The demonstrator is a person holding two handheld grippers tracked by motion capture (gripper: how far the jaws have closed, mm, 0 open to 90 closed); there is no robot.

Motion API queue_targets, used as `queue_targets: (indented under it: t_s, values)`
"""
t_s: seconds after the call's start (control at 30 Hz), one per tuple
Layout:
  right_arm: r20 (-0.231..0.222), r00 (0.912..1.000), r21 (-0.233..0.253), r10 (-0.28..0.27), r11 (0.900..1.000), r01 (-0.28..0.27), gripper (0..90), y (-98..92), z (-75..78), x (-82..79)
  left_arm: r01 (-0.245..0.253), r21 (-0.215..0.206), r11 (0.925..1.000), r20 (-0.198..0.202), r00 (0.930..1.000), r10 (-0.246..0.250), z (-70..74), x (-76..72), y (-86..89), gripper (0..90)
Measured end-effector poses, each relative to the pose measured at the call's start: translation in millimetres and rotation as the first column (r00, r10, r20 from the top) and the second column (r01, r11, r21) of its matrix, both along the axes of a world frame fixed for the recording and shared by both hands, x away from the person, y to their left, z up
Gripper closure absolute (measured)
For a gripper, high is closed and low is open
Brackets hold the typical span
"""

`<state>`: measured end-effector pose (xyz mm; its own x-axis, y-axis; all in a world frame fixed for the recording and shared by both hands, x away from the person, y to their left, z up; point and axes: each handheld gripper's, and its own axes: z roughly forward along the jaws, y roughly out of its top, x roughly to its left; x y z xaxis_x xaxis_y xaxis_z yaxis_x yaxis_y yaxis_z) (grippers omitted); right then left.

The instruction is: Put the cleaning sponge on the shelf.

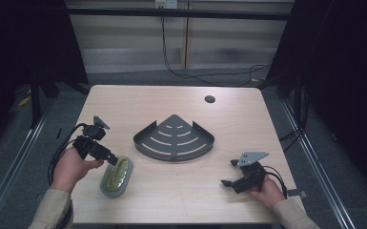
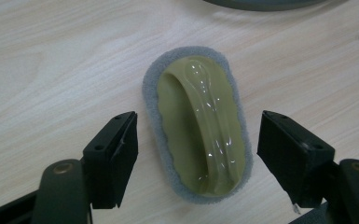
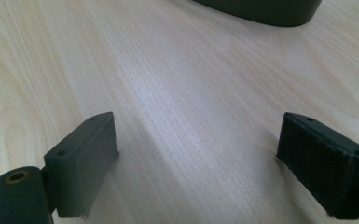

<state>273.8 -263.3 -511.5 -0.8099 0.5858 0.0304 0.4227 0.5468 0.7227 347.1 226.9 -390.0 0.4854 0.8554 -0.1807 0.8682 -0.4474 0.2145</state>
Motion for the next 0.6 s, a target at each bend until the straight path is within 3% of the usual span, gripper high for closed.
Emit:
queue_targets:
  t_s: [0.6]
  values:
    - [0.000, 1.0000, 0.000, 0.000, 1.000, 0.000, 11.4, 0.0, 0.0, 0.0, -0.006, -0.008, 0.9999, -0.049, 0.9988, 0.006, -18.9, -0.2, -3.5, 42.1]
